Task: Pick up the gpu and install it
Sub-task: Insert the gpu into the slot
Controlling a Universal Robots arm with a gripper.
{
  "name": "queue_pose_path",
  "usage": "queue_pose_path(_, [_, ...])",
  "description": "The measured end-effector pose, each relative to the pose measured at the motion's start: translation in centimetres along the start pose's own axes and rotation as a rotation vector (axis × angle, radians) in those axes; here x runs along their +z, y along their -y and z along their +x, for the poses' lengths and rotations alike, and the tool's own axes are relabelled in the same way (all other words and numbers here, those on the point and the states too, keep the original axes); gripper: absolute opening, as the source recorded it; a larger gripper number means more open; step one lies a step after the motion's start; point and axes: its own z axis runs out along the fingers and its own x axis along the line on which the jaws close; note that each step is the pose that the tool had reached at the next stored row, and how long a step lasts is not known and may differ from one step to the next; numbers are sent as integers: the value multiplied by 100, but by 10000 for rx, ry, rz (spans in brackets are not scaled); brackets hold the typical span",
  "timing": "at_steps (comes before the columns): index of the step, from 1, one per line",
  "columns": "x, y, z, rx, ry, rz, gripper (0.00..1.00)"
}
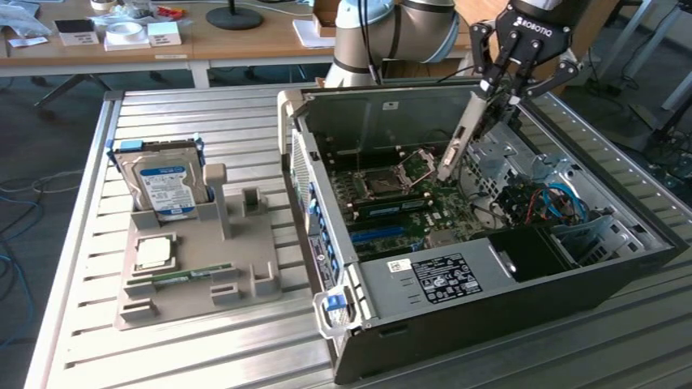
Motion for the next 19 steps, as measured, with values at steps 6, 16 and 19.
queue_pose_path(6, [5, 0, 0, 968, 38, 29, 27])
queue_pose_path(16, [7, -2, -2, 1753, 68, 52, 27])
queue_pose_path(19, [7, -2, -2, 1753, 68, 53, 27])
